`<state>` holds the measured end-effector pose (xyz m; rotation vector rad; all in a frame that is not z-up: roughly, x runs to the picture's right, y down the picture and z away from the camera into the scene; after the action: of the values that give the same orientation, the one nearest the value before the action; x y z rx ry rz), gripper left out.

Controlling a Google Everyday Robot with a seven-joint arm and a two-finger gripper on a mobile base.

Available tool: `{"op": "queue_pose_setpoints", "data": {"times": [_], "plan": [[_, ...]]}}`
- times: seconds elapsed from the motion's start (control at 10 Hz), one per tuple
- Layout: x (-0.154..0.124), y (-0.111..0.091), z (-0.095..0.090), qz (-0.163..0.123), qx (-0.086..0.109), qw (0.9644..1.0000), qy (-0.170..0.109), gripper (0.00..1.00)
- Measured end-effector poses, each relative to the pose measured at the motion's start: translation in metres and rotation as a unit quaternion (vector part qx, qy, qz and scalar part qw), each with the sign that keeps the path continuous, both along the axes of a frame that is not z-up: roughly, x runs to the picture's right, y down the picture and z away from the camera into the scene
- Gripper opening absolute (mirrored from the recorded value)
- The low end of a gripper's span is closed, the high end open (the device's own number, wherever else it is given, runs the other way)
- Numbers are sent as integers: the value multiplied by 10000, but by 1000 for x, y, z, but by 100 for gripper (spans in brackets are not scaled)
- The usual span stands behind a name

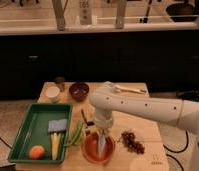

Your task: Wipe red bowl with towel

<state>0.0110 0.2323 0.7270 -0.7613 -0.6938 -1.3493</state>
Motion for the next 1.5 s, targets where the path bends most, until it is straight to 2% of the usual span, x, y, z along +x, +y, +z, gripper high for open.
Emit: {"op": "queue_pose_setpoints", "data": {"times": [0.3, 1.5], "plan": [[-16, -11, 3, -53, -63, 9997, -231, 0], [-15, -10, 3, -43, -71, 9997, -226, 0]]}}
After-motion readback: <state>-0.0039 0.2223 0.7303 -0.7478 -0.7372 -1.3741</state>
